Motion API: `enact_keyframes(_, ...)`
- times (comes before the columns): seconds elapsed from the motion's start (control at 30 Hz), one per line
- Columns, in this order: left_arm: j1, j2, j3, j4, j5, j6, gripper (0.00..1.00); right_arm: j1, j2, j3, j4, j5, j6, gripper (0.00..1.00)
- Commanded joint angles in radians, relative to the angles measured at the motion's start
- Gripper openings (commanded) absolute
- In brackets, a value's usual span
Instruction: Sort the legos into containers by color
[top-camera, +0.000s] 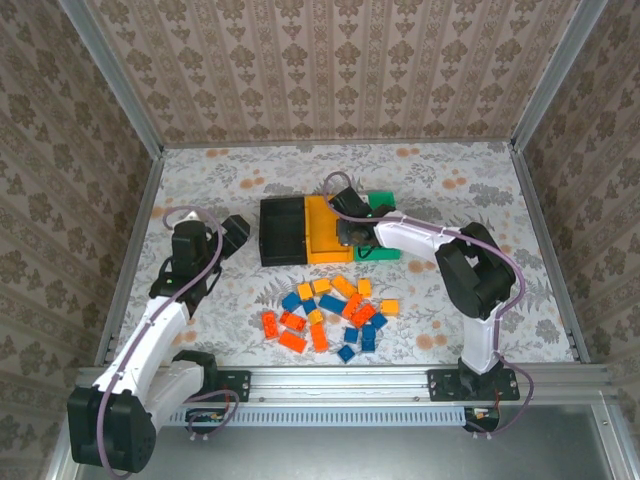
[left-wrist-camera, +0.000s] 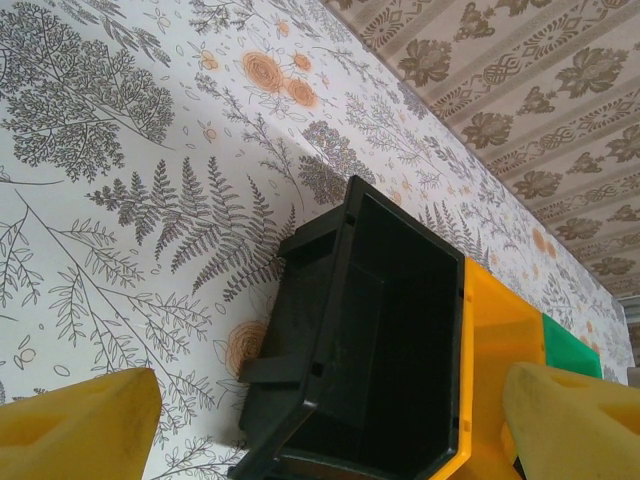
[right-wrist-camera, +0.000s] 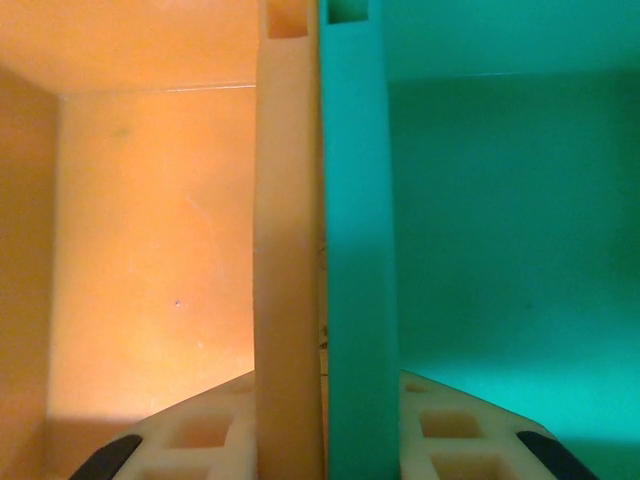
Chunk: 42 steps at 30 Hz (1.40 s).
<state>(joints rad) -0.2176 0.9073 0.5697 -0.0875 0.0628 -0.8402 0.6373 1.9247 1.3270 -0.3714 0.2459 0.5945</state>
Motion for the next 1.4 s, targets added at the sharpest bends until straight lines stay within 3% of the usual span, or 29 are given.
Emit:
enact_keyframes(0.0,-0.006,-0.016,-0.014,-0.023,-0.008,0.014,0.90,0.019,0.007,-0.009,-0.036,0.045,0.038,0.00)
enact_keyframes(0.03,-0.006,-0.014,-0.014,-0.025,-0.005,0.016,0.90,0.019,0.006,-0.012,-0.036,0.050,0.045,0.02)
enact_keyframes(0.13,-0.008,-0.014,-0.014,-0.026,-0.002,0.028,0.91,0.022,-0.015,-0.041,-0.005,0.050,0.058,0.34)
enact_keyframes(0.2,-0.012,-0.014,-0.012,-0.025,0.001,0.038,0.92,0.027,-0.039,-0.057,0.024,0.058,0.050,0.50)
enact_keyframes(0.33,-0.044,-0.018,0.010,-0.045,-0.019,0.072,0.92,0.033,-0.115,-0.080,0.062,0.083,0.030,0.66)
enact_keyframes(0.53,-0.164,-0.044,0.036,-0.104,-0.084,0.148,0.94,0.042,-0.275,-0.160,0.096,0.083,0.022,0.71)
enact_keyframes(0.7,-0.232,-0.064,0.070,-0.285,-0.102,0.175,0.95,0.062,-0.424,-0.289,0.089,0.037,-0.011,0.71)
enact_keyframes(1.03,-0.284,-0.235,-0.041,-0.355,-0.098,0.152,1.00,0.187,-0.712,-0.557,-0.186,-0.096,-0.032,0.74)
enact_keyframes(1.2,-0.286,-0.281,-0.056,-0.364,-0.115,0.144,1.00,0.320,-0.754,-0.620,-0.278,-0.134,0.047,0.77)
enact_keyframes(1.37,-0.286,-0.252,-0.056,-0.362,-0.109,0.137,1.00,0.429,-0.666,-0.630,-0.271,-0.168,0.101,0.80)
